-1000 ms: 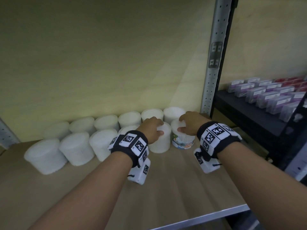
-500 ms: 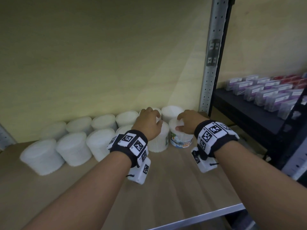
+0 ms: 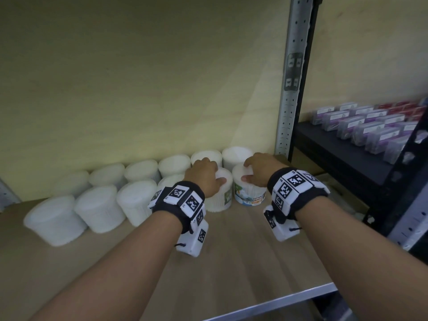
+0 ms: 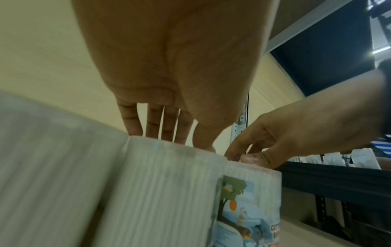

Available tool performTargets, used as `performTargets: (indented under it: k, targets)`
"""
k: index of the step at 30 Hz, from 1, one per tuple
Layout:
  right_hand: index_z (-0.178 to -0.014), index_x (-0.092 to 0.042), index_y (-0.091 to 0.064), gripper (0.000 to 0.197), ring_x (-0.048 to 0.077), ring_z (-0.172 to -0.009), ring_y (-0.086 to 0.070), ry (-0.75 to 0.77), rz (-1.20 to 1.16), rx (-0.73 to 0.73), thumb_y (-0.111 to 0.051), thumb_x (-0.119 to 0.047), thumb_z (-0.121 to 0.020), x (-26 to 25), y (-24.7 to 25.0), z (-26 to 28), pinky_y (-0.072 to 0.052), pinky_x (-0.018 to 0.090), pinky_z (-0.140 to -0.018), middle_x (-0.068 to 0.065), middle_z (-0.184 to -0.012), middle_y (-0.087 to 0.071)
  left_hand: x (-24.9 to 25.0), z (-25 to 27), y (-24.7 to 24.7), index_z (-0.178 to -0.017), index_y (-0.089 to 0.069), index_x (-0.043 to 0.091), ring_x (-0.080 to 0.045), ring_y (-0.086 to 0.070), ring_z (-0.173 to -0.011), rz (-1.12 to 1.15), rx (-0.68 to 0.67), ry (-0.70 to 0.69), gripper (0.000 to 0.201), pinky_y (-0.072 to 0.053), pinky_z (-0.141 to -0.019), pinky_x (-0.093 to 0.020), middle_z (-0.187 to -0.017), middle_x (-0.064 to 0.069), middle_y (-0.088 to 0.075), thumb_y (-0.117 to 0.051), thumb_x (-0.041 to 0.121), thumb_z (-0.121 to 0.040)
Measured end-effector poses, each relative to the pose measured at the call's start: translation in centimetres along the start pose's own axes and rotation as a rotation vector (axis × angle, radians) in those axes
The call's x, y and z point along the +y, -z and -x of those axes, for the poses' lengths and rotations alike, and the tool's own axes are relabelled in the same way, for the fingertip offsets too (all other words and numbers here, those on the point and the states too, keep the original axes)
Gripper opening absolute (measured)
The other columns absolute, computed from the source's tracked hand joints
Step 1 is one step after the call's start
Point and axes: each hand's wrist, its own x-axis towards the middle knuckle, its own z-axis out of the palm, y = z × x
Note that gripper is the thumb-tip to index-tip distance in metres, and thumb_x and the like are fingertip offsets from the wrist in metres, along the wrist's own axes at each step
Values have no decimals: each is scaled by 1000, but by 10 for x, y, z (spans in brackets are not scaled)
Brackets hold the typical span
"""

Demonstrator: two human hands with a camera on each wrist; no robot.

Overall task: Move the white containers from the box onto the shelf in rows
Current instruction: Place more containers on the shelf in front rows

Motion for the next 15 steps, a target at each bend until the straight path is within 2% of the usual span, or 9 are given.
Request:
performTargets:
  k: [5,11,13,15]
  targets:
    - [-137,-9,-48,52,27,-128,-46,-1,-3,3,-49,-41,-96,0,0,0,-36,34,-106,12,-139,-49,-2,-1,6,-135,-47,20,-24,-43,-130,60,-98,-29,44,-37,-107,-43,-141,-2,-45,-55,29,-93]
    - [-137,-10,-48,52,27,-127,-47,-2,4,8,-49,-42,-96,0,0,1,-37,34,-105,11,-139,-49,-2,3,7,-135,-47,24,-26,-45,-128,58,-114,-116,47,-38,-105,-42,-141,-3,-46,-49,7,-91]
    - [-137,-10,-48,52,27,-128,-47,-3,0,8,-49,-42,-96,-1,1,2,-37,34,-105,11,-139,-49,0,5,6,-134,-47,17,-27,-44,-126,134,-52,-120,42,-38,-105,-43,-137,-7,-46,-48,10,-93]
    - [-138,-10,-47,53,27,-128,-46,-5,3,9,-48,-42,-96,-1,0,3,-36,34,-105,11,-140,-48,3,6,4,-131,-48,9,-29,-44,-123,171,62,-82,39,-38,-104,-43,-132,-11,-47,-50,22,-94]
